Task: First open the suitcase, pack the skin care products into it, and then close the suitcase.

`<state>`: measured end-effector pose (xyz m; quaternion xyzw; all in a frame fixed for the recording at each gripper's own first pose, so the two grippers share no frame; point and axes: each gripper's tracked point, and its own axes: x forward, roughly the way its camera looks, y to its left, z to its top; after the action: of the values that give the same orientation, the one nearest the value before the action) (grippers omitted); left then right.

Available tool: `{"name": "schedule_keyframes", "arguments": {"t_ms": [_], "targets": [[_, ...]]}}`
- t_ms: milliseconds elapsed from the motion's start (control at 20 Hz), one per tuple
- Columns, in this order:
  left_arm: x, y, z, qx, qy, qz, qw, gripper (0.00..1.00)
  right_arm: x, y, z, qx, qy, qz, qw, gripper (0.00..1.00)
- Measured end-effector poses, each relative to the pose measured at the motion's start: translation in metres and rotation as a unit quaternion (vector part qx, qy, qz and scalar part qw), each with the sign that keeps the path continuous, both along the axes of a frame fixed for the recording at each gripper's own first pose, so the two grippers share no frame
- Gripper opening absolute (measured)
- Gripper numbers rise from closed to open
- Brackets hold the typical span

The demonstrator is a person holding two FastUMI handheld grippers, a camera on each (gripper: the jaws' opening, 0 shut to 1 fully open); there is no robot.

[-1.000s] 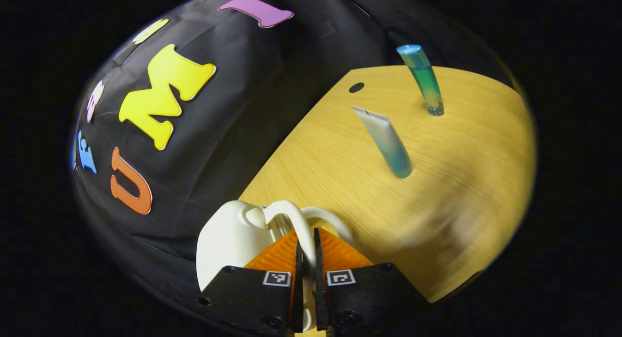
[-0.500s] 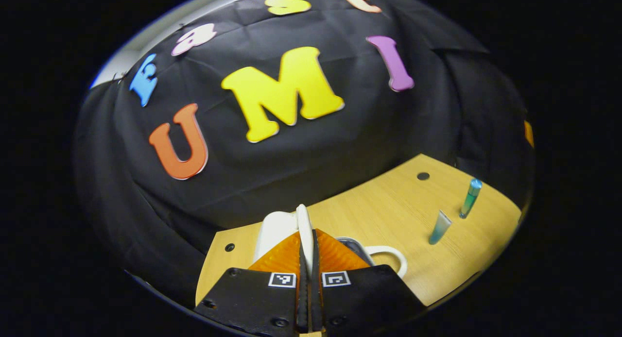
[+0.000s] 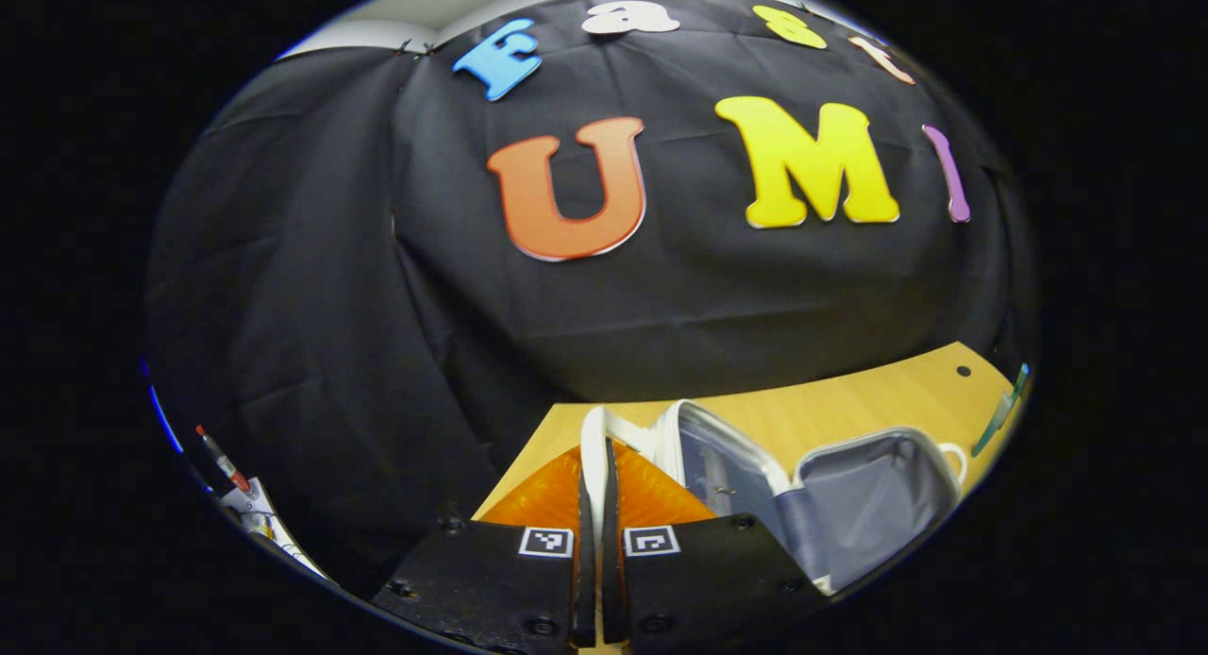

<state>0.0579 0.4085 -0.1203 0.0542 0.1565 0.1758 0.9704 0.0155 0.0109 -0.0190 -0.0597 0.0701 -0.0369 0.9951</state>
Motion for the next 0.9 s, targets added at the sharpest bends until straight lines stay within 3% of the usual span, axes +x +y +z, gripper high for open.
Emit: {"name": "schedule_keyframes", "arguments": {"t_ms": [150, 350, 450, 600, 650, 700, 750, 800, 900], "targets": [[-0.005, 0.026, -0.058, -0.023, 0.043, 0.026, 0.998, 0.06, 0.000, 0.004, -0.005, -0.018, 0.012, -0.003, 1.000, 0.78], [0.007, 0.044, -0.125, -0.098, 0.077, 0.062, 0.990, 0.11, -0.001, 0.012, -0.011, -0.022, 0.032, -0.009, 0.999, 0.80], [0.006, 0.041, -0.150, -0.129, 0.098, 0.061, 0.985, 0.15, -0.002, 0.020, -0.003, -0.034, 0.028, 0.000, 0.999, 0.79], [0.009, 0.045, -0.157, -0.124, 0.094, 0.065, 0.986, 0.18, 0.000, 0.030, 0.001, -0.040, 0.019, 0.011, 0.999, 0.80], [0.006, 0.051, -0.162, -0.111, 0.102, 0.069, 0.986, 0.27, 0.001, 0.034, -0.001, -0.041, 0.019, 0.014, 0.999, 0.80], [0.003, 0.055, -0.160, -0.102, 0.103, 0.074, 0.987, 0.47, 0.001, 0.036, -0.005, -0.042, 0.020, 0.019, 0.999, 0.80], [0.002, 0.057, -0.152, -0.095, 0.100, 0.080, 0.987, 0.51, 0.001, 0.038, -0.007, -0.040, 0.022, 0.020, 0.999, 0.80], [0.001, 0.059, -0.146, -0.091, 0.092, 0.081, 0.988, 0.49, 0.001, 0.038, -0.010, -0.035, 0.023, 0.021, 0.999, 0.80], [-0.003, 0.049, -0.126, -0.092, 0.080, 0.068, 0.990, 0.83, 0.000, 0.037, -0.014, -0.023, 0.027, 0.023, 0.999, 0.80]]}}
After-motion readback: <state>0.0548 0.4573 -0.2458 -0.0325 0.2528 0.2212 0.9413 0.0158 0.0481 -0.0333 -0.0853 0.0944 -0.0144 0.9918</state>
